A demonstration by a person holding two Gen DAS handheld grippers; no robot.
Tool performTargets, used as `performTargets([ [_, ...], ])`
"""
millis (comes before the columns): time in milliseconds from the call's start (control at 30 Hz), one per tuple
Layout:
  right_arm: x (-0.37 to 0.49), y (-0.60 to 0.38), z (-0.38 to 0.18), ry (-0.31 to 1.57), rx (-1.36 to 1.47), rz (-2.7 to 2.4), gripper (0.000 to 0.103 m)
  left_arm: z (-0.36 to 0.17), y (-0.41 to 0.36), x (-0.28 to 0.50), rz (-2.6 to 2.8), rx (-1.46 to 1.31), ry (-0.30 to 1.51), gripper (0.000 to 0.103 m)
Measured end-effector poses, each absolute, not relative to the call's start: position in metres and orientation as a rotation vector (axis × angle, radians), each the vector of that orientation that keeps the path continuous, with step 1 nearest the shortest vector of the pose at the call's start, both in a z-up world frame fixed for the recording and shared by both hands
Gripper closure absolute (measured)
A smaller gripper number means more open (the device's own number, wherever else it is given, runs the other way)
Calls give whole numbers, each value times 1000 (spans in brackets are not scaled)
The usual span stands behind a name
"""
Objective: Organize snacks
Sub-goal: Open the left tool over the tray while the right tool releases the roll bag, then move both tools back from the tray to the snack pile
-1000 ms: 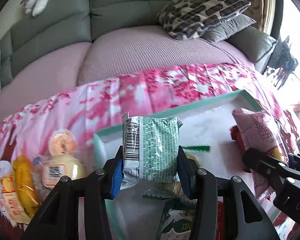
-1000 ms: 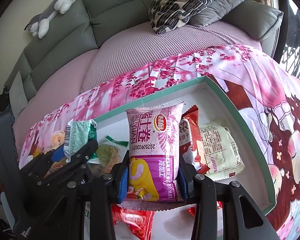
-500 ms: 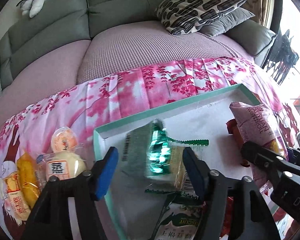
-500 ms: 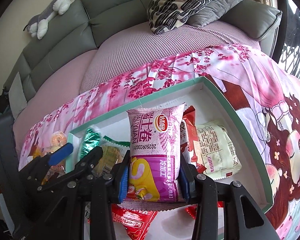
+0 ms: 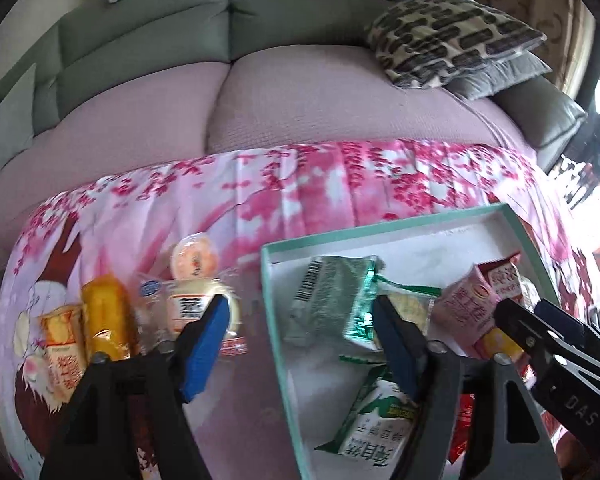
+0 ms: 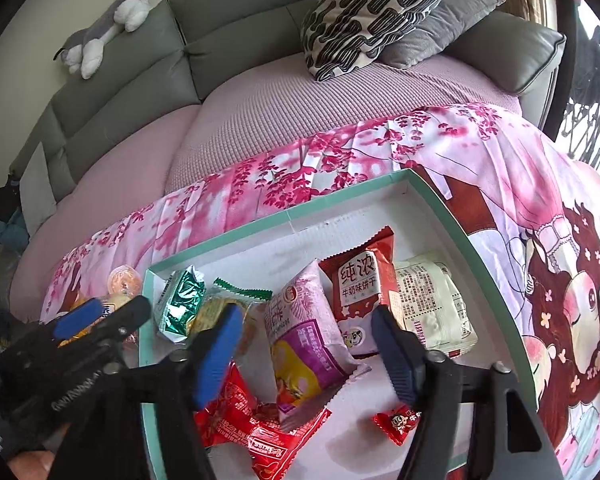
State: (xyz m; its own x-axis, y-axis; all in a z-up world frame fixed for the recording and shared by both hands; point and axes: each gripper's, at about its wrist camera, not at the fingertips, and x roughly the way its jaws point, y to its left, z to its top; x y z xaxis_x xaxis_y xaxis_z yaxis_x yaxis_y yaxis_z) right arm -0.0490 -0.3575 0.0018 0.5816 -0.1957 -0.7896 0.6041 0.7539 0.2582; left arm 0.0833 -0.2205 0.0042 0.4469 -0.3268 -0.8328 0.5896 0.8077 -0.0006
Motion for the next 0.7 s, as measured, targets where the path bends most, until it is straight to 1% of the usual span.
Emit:
performTargets([
  [33,-49,-358,2,828,548,-497,32,3,-218,85,-566,303,953,14],
  [67,-49,-358,1,831,548,-498,30,2,-217,87,-558,298,956,14],
  [133,-48,-358,0,838,545,-503,22,-1,-214,90,-541,287,968,13],
  [167,-48,-358,-1,843,541,-508,16,-2,-212,92,-532,284,971,12],
  [200,-48,-358,-2,848,534,-516,12,-3,-211,93,-521,281,971,9],
  [300,-47,-359,-4,858,524,-525,7,-4,-208,95,-495,278,968,8],
  [467,-46,-359,-7,870,526,-529,4,-9,-205,100,-473,265,981,8],
  [567,-46,-360,-8,877,525,-534,0,-10,-204,100,-466,269,976,8],
  [600,-46,-360,-9,878,525,-535,0,-10,-204,100,-465,268,975,6],
  [633,-46,-360,-9,879,525,-536,0,-10,-204,100,-464,268,975,0],
  [700,-46,-360,-10,880,525,-537,0,-10,-204,100,-462,267,975,0],
])
